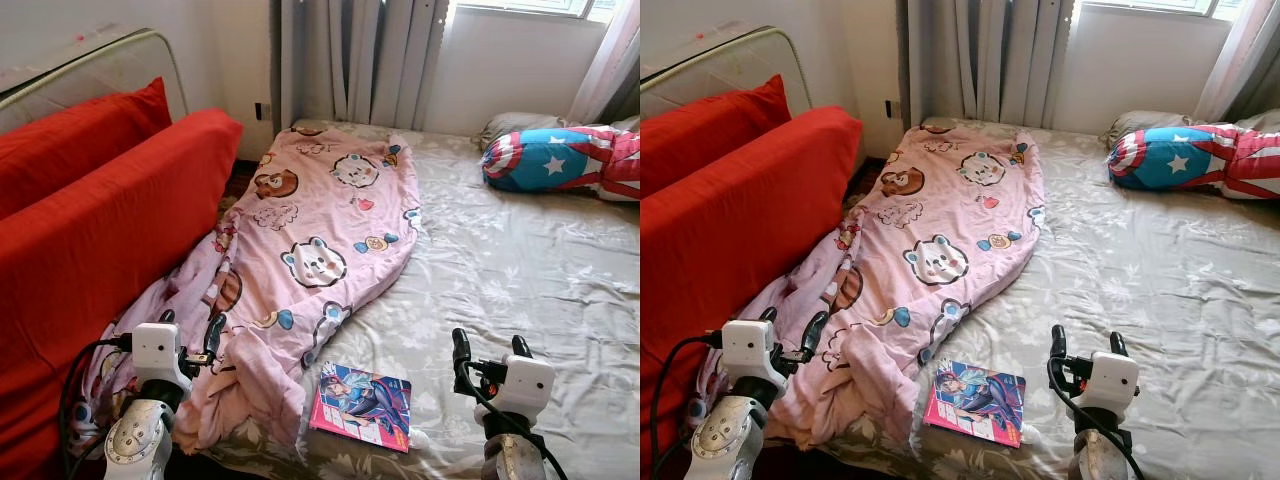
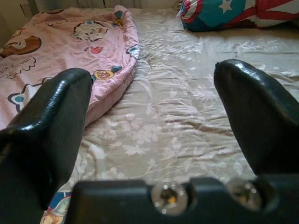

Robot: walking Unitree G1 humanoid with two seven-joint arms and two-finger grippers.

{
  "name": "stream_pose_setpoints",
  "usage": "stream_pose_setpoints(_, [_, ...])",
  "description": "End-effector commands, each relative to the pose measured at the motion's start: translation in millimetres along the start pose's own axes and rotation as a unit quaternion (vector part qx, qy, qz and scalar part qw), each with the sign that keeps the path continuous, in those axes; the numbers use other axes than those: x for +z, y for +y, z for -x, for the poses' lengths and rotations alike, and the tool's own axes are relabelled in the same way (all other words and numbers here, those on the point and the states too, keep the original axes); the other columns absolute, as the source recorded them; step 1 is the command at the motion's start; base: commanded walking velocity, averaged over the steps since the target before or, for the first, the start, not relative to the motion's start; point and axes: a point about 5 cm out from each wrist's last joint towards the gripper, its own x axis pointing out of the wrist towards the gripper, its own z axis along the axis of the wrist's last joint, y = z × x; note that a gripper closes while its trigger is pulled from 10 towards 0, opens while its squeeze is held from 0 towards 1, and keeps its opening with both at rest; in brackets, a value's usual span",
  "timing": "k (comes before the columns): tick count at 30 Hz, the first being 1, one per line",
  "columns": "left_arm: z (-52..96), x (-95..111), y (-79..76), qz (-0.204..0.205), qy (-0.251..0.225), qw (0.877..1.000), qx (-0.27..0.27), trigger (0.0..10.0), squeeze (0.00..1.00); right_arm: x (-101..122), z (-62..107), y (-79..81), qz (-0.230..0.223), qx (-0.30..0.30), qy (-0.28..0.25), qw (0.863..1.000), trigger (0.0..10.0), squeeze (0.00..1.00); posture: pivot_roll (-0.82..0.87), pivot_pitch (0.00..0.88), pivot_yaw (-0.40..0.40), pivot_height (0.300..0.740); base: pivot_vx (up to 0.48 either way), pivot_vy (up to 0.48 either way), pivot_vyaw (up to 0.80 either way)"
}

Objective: Clean up the room

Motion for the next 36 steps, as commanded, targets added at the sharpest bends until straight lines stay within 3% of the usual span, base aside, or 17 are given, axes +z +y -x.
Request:
stream_pose_setpoints(1, [-0.6,3,-1.3,0.005,-0.001,1.0,0.0,10.0,0.0,9,-5.9,-0.2,-0.001,-0.003,-0.013,1.0,10.0,0.0,-0.01,0.0,-0.051,0.74,0.0,0.0,0.0])
stream_pose_setpoints(4, [-2.7,5,-1.9,0.006,-0.002,1.0,-0.002,10.0,0.0,6,-8.0,-1.5,0.005,-0.008,0.014,1.0,10.0,0.0,0.0,0.0,-0.056,0.735,0.0,0.0,0.0])
stream_pose_setpoints(10, [-2.3,5,-2.0,0.007,0.0,1.0,0.0,10.0,0.0,4,-4.7,-2.5,0.011,-0.002,0.017,1.0,10.0,0.0,-0.01,0.0,-0.059,0.72,0.0,0.0,0.0])
stream_pose_setpoints(20, [2.7,-1,-6.6,0.007,0.018,1.0,-0.005,10.0,0.0,1,-7.0,8.5,0.013,0.017,0.042,0.999,10.0,0.0,0.0,0.0,-0.066,0.715,0.0,0.0,0.0])
stream_pose_setpoints(29, [3.3,-1,-7.5,0.006,0.02,1.0,-0.004,10.0,0.0,0,-7.7,9.5,0.011,0.02,0.039,0.999,10.0,0.0,0.01,0.0,-0.07,0.675,0.0,0.0,0.0])
stream_pose_setpoints(36, [8.4,-8,-10.2,0.008,0.036,0.999,-0.007,10.0,0.0,2,-11.9,11.7,0.009,0.016,0.038,0.999,10.0,0.0,0.01,0.0,-0.073,0.675,0.0,0.0,0.0])
